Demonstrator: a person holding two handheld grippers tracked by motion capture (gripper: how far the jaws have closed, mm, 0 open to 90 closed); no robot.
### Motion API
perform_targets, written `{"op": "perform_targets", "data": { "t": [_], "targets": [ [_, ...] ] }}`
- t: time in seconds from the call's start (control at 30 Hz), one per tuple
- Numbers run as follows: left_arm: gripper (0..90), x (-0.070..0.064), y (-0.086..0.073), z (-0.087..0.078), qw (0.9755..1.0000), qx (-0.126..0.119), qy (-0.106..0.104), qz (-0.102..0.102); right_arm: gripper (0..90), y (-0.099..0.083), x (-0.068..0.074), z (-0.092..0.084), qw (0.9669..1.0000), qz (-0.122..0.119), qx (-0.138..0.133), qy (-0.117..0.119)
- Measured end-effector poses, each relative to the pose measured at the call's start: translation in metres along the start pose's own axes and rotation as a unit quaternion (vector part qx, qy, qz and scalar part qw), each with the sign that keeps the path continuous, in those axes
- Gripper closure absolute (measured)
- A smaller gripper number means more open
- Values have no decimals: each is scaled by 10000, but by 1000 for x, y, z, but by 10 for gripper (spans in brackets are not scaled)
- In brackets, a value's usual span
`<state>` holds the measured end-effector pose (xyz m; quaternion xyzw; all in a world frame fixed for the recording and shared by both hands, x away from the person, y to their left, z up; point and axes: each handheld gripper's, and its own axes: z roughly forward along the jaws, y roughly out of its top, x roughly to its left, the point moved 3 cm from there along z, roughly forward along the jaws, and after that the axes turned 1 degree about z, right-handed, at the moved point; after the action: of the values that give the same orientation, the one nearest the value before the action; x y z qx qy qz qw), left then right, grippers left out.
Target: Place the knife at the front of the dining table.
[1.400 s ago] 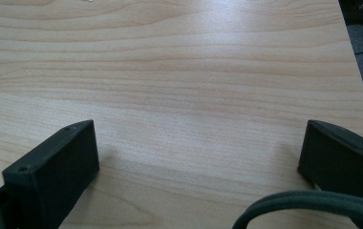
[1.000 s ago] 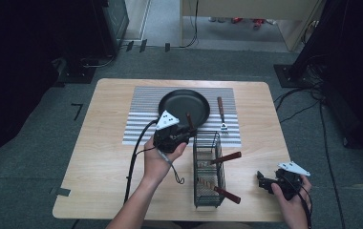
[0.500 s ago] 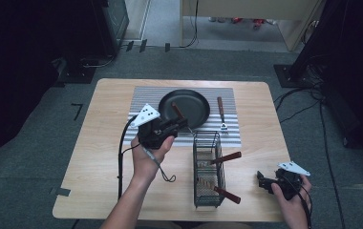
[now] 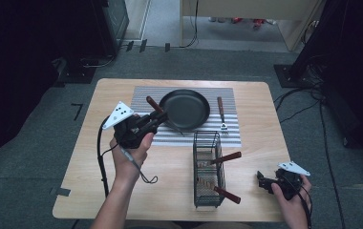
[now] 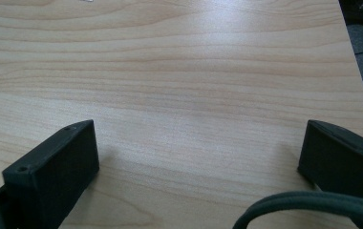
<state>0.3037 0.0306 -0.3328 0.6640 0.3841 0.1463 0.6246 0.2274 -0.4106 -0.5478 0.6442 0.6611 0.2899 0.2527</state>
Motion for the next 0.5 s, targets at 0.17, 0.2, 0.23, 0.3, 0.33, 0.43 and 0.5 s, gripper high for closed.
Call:
{"op": "perform_targets", "data": {
  "t": [0.17,0.2,0.23,0.3,0.33,0.43,0.5],
  "targets": [
    [772,26,-13,-11,9992,94,350,-157,0,0,0,0,10000,-2,-2,2],
    [773,26,-13,-11,9992,94,350,-157,0,0,0,0,10000,-2,-2,2],
    [773,30,-15,-13,9988,115,444,-147,0,0,0,0,10000,5,0,-1],
    [773,38,-21,-17,9979,169,615,-137,0,0,0,0,10000,10,6,3],
    [773,41,-23,-18,9972,204,701,-140,0,0,0,0,10000,10,6,3],
    [772,57,-35,-20,9943,374,979,-195,0,0,0,0,10000,-1,1,0],
    [773,61,-38,-21,9931,432,1077,-186,0,0,0,0,10000,9,3,1]
  ]
}}
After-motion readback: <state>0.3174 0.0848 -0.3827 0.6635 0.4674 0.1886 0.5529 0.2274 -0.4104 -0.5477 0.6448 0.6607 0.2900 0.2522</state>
